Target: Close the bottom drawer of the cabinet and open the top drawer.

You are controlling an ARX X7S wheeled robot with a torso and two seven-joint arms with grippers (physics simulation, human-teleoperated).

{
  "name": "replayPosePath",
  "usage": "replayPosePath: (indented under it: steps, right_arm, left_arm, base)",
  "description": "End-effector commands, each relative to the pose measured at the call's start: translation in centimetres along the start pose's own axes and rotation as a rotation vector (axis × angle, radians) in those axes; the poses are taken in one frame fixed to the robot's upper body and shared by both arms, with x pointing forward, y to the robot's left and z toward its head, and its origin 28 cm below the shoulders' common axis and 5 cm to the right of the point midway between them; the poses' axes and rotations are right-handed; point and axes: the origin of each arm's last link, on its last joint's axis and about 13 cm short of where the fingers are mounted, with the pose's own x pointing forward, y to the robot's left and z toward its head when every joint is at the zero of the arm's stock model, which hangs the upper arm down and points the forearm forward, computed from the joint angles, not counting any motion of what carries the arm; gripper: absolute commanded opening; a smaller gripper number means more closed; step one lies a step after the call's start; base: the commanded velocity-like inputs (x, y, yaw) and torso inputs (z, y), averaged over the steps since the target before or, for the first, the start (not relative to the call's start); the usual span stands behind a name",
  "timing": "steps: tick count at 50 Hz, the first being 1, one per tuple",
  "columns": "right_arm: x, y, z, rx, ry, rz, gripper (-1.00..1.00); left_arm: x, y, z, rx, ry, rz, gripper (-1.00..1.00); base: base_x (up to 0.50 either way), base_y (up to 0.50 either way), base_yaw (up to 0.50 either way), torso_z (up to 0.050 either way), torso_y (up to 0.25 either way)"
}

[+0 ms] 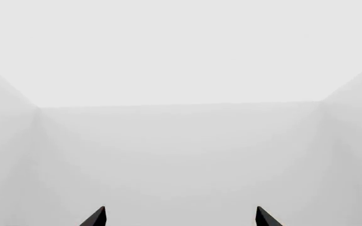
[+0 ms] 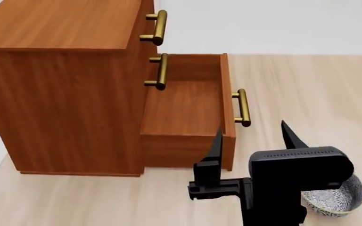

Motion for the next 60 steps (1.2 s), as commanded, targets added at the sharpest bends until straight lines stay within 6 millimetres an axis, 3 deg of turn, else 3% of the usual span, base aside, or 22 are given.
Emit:
replayPosePath:
  steps: [1,34,60]
  right_arm:
    - [0.00,0.05,0.11,-0.006,-0.001,0.002,1.00]
    - [-0.08,0.04,0.23,0.014,-0.006,0.000,1.00]
    - [-0.31,-0.02,0.41,0.021,-0.016,-0.006,1.00]
  left_arm:
    - [0.00,0.08,0.09,-0.010,0.000,0.004,1.00]
    - [-0.02,-0.01,0.04,-0.015,0.001,0.006,1.00]
    - [0.10,-0.06,0.23,-0.023,0.016,0.017,1.00]
  base:
    - [0.33,0.00,0.00,0.000,0.000]
    - [0.34,0.00,0.00,0.000,0.000]
    - [0.00,0.00,0.00,0.000,-0.027]
